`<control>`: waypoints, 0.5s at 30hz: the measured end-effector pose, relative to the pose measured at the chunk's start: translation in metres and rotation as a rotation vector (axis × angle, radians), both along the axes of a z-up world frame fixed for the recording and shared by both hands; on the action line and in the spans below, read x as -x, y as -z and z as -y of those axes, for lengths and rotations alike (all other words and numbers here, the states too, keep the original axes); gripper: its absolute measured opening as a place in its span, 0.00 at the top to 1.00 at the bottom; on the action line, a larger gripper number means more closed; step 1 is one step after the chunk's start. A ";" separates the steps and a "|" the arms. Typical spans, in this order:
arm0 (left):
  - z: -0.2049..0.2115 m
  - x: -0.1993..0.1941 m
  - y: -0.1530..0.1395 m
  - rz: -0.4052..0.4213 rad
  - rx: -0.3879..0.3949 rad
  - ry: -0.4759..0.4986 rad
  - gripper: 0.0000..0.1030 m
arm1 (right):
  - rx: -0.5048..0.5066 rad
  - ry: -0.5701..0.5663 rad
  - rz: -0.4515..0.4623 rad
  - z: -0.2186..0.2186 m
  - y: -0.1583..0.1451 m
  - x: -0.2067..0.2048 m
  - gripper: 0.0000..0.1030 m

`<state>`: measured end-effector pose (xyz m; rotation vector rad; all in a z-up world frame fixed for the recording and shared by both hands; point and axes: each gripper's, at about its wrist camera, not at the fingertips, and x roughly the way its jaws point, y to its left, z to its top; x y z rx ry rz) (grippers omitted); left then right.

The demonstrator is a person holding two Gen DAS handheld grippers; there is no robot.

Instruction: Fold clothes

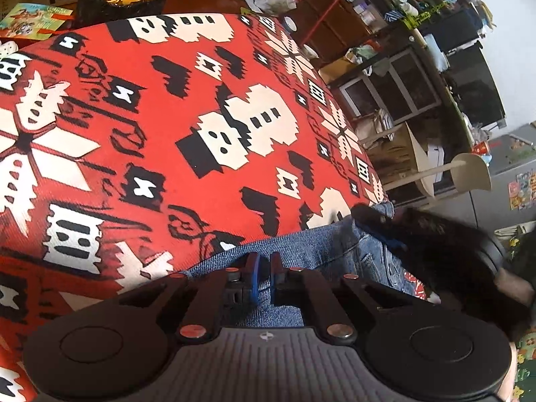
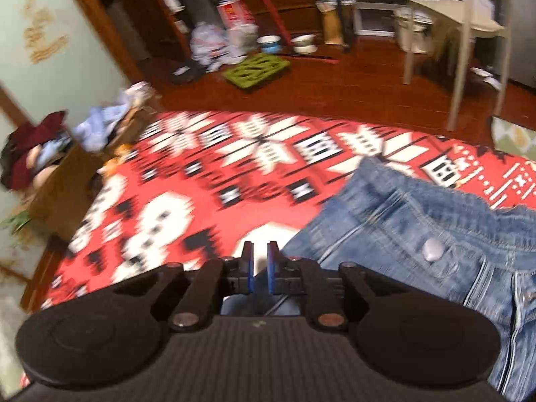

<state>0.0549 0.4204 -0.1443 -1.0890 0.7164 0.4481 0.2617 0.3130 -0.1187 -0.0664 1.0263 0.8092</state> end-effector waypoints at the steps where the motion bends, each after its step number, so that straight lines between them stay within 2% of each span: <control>1: 0.000 0.000 0.000 0.000 -0.001 -0.001 0.96 | 0.010 -0.015 -0.009 0.001 0.000 0.006 0.92; 6: -0.001 0.000 0.002 0.004 0.014 -0.017 0.96 | 0.057 -0.047 -0.007 -0.003 0.016 0.024 0.94; 9: -0.004 0.002 0.005 0.008 0.035 -0.037 0.96 | 0.045 -0.037 0.025 -0.011 0.021 0.022 0.95; 11: -0.006 0.004 0.007 0.016 0.054 -0.052 0.96 | 0.033 -0.007 0.012 -0.011 0.020 0.019 0.94; 15: -0.012 0.009 0.012 0.044 0.121 -0.085 0.96 | -0.006 -0.039 -0.027 -0.009 0.016 0.035 0.92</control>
